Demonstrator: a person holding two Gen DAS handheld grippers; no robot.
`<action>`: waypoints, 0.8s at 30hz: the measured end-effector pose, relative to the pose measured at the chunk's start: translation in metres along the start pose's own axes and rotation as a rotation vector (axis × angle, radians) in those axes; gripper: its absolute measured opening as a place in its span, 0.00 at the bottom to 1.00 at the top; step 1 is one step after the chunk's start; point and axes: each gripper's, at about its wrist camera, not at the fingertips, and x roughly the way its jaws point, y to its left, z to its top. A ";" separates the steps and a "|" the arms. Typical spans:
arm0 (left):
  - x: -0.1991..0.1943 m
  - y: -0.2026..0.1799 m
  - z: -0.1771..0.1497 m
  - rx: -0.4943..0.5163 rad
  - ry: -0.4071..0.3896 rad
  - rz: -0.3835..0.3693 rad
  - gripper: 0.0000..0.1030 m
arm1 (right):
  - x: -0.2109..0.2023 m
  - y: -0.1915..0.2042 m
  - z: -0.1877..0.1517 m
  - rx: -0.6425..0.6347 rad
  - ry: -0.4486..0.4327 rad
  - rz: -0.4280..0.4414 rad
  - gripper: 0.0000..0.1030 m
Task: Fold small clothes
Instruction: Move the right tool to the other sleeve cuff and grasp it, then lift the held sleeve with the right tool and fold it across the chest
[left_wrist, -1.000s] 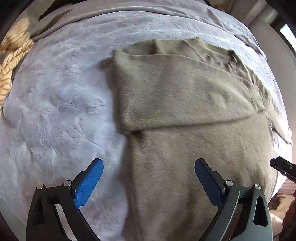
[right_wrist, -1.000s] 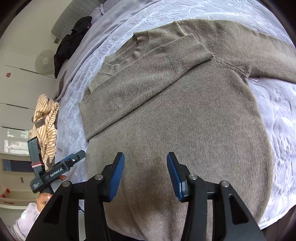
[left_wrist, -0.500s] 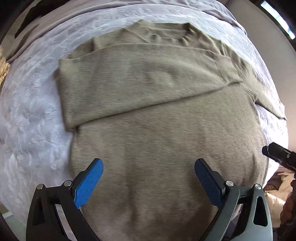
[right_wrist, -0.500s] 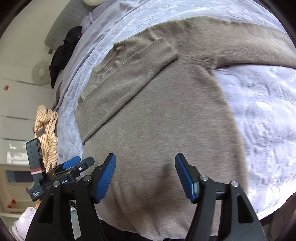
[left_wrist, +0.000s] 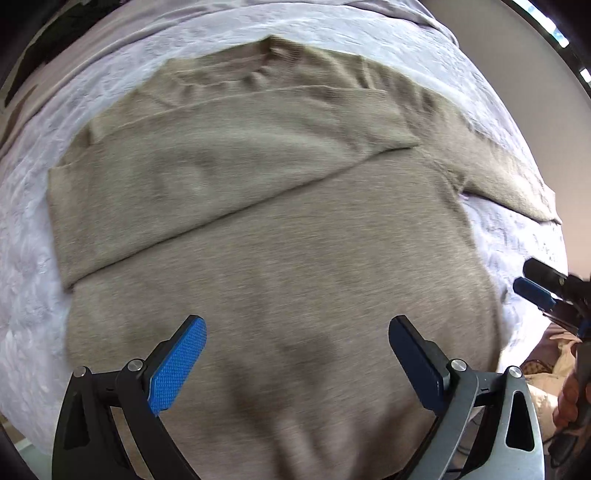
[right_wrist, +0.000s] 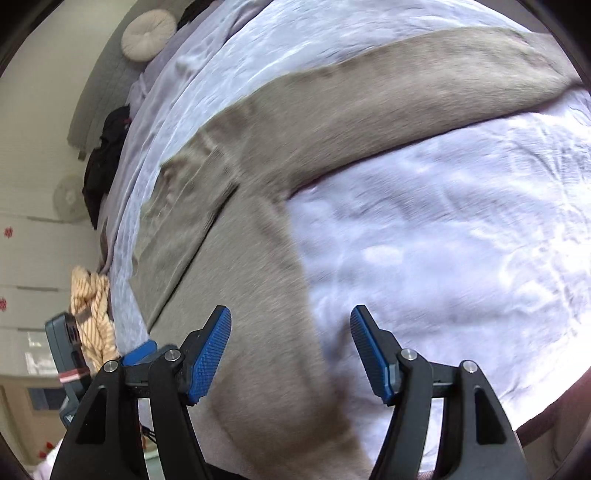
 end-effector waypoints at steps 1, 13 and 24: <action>0.002 -0.005 0.001 -0.002 0.001 -0.011 0.96 | -0.005 -0.011 0.006 0.026 -0.016 0.010 0.69; 0.028 -0.057 0.019 -0.024 0.087 -0.068 0.96 | -0.054 -0.122 0.074 0.274 -0.249 0.082 0.69; 0.042 -0.100 0.055 0.035 0.026 -0.002 0.96 | -0.055 -0.193 0.126 0.493 -0.411 0.254 0.69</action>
